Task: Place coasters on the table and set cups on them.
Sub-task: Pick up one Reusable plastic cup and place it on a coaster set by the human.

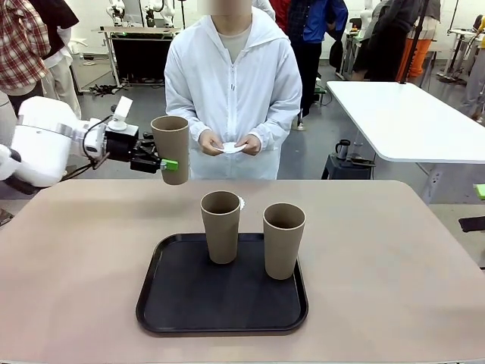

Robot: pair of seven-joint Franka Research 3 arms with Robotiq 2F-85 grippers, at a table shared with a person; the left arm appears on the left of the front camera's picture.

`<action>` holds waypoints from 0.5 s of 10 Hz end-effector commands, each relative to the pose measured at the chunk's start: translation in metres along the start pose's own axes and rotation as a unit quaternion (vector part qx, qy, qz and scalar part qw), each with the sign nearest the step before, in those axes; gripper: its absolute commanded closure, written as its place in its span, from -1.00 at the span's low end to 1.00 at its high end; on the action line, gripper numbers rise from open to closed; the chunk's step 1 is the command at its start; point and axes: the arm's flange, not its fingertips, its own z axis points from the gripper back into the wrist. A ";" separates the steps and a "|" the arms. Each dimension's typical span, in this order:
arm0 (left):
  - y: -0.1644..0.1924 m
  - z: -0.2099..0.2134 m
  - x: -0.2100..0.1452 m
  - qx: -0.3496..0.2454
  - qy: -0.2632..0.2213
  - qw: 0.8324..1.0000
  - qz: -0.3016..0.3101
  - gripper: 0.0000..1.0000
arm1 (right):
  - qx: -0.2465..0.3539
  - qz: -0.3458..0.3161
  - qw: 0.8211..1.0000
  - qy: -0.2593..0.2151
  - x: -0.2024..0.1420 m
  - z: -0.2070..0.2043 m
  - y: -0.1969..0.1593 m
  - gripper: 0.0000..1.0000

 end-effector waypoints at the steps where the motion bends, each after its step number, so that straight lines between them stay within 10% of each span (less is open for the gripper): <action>1: 0.020 -0.027 -0.006 -0.020 0.005 0.999 -0.029 -0.69 | 0.006 0.006 1.000 -0.002 0.001 0.002 -0.001 -1.00; 5: 0.051 -0.104 -0.034 -0.063 0.004 0.998 -0.031 -0.69 | 0.006 0.006 1.000 -0.002 0.001 0.002 -0.001 -1.00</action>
